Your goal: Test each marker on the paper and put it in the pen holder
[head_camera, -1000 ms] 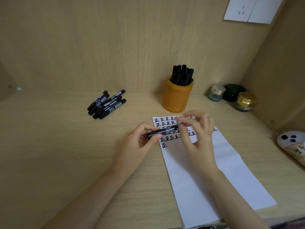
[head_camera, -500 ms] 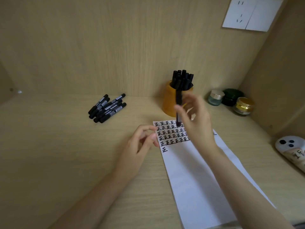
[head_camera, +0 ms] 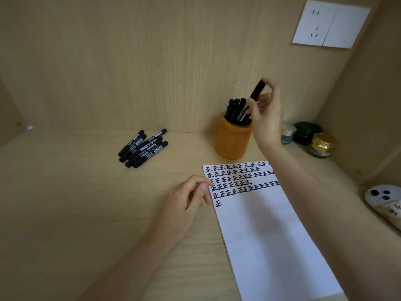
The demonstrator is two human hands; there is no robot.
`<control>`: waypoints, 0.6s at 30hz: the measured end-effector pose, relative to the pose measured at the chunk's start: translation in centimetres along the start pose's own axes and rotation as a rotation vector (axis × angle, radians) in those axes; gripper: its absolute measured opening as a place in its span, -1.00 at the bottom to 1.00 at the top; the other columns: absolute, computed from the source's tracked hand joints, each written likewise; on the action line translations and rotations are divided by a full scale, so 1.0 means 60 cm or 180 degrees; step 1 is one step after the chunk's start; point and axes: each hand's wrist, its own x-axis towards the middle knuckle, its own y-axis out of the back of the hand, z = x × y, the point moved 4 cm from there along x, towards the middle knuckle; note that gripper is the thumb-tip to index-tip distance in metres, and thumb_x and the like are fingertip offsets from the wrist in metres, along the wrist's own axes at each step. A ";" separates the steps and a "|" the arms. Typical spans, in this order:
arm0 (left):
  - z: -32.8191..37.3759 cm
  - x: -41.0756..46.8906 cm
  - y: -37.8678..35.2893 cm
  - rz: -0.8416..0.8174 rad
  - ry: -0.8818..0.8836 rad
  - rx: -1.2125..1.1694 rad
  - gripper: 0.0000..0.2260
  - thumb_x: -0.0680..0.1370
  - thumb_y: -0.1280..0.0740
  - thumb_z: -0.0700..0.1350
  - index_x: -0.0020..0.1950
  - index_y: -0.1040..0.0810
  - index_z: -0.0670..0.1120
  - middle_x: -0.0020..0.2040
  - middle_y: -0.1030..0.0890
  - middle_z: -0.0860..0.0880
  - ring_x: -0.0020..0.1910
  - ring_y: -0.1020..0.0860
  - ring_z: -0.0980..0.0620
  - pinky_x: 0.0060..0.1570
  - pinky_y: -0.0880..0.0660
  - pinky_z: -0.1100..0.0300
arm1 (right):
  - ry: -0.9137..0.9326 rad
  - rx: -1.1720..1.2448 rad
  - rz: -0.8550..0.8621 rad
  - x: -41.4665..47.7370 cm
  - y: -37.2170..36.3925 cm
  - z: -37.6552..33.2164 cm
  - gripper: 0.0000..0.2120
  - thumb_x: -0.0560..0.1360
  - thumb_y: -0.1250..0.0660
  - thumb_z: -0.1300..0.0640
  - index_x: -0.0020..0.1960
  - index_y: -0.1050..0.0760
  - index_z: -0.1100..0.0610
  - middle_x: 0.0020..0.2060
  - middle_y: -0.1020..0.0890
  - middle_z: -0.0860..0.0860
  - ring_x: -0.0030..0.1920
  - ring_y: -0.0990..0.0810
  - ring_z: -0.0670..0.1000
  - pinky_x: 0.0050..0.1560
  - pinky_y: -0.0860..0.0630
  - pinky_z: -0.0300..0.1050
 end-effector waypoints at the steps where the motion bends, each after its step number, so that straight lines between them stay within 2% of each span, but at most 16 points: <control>1: 0.001 0.001 0.000 0.0016 -0.0022 -0.0012 -0.78 0.55 -0.13 0.09 -0.02 -0.53 0.07 -0.28 -0.60 0.07 -0.32 -0.51 -0.03 -0.21 -0.43 -0.05 | -0.0026 -0.0037 -0.0066 -0.002 -0.004 0.005 -0.60 0.57 -0.28 0.25 0.37 -0.31 0.07 -0.18 -0.55 0.00 -0.17 -0.60 -0.03 -0.10 -0.56 -0.25; 4: 0.000 0.001 -0.001 0.0004 -0.0020 -0.0039 -0.79 0.55 -0.14 0.07 -0.02 -0.54 0.05 -0.28 -0.61 0.06 -0.32 -0.50 -0.07 -0.22 -0.43 -0.06 | -0.0033 -0.0403 -0.0280 -0.007 -0.015 0.020 -0.65 0.58 -0.28 0.22 0.35 -0.38 0.07 -0.12 -0.55 -0.02 -0.21 -0.52 -0.14 -0.15 -0.49 -0.39; 6: -0.002 0.002 -0.001 -0.0009 -0.0017 -0.0030 -0.82 0.57 -0.15 0.01 -0.02 -0.54 0.05 -0.28 -0.61 0.06 -0.33 -0.50 -0.10 -0.23 -0.42 -0.07 | 0.0023 -0.0754 -0.0414 -0.008 -0.019 0.029 -0.69 0.58 -0.28 0.18 0.32 -0.47 0.10 0.06 -0.52 0.05 -0.13 -0.48 -0.11 -0.03 -0.49 -0.31; 8: -0.004 0.002 -0.001 -0.0009 -0.0046 0.0031 -0.83 0.57 -0.15 -0.01 -0.01 -0.53 0.06 -0.28 -0.60 0.07 -0.33 -0.50 -0.08 -0.24 -0.43 -0.06 | 0.0107 -0.0911 -0.0534 -0.011 -0.025 0.035 -0.69 0.59 -0.27 0.18 0.32 -0.50 0.12 0.15 -0.45 0.11 0.05 -0.47 0.00 0.11 -0.44 -0.22; 10: -0.006 0.004 -0.001 -0.0009 -0.0051 0.0090 -0.84 0.58 -0.15 -0.03 -0.01 -0.53 0.07 -0.28 -0.61 0.07 -0.33 -0.51 -0.04 -0.23 -0.44 -0.05 | 0.0237 -0.1207 -0.0539 -0.017 -0.028 0.039 -0.68 0.60 -0.24 0.21 0.34 -0.49 0.14 0.20 -0.43 0.16 0.20 -0.40 0.10 0.15 -0.28 -0.27; 12: -0.008 0.005 -0.001 0.0002 -0.0053 0.0093 -0.84 0.58 -0.15 -0.01 -0.01 -0.53 0.08 -0.28 -0.61 0.08 -0.33 -0.52 -0.03 -0.23 -0.44 -0.04 | 0.0343 -0.1640 -0.0535 -0.020 -0.028 0.043 -0.66 0.60 -0.21 0.25 0.36 -0.47 0.14 0.23 -0.43 0.18 0.24 -0.34 0.16 0.13 -0.19 -0.26; 14: -0.006 0.005 0.000 0.0023 -0.0072 0.0108 -0.83 0.57 -0.14 0.03 -0.01 -0.53 0.09 -0.29 -0.61 0.09 -0.33 -0.52 -0.02 -0.23 -0.44 -0.04 | 0.0362 -0.1891 -0.0632 -0.019 -0.027 0.044 -0.62 0.60 -0.18 0.28 0.39 -0.44 0.13 0.25 -0.43 0.19 0.26 -0.32 0.18 0.15 -0.22 -0.17; 18: -0.009 0.007 0.001 0.0091 0.0023 0.0154 -0.84 0.61 -0.19 -0.14 -0.01 -0.52 0.07 -0.28 -0.61 0.09 -0.33 -0.51 -0.05 -0.22 -0.43 -0.05 | 0.0389 -0.2053 -0.0739 -0.029 -0.023 0.035 -0.51 0.57 -0.18 0.28 0.49 -0.29 0.09 0.35 -0.34 0.20 0.28 -0.27 0.20 0.22 -0.26 -0.04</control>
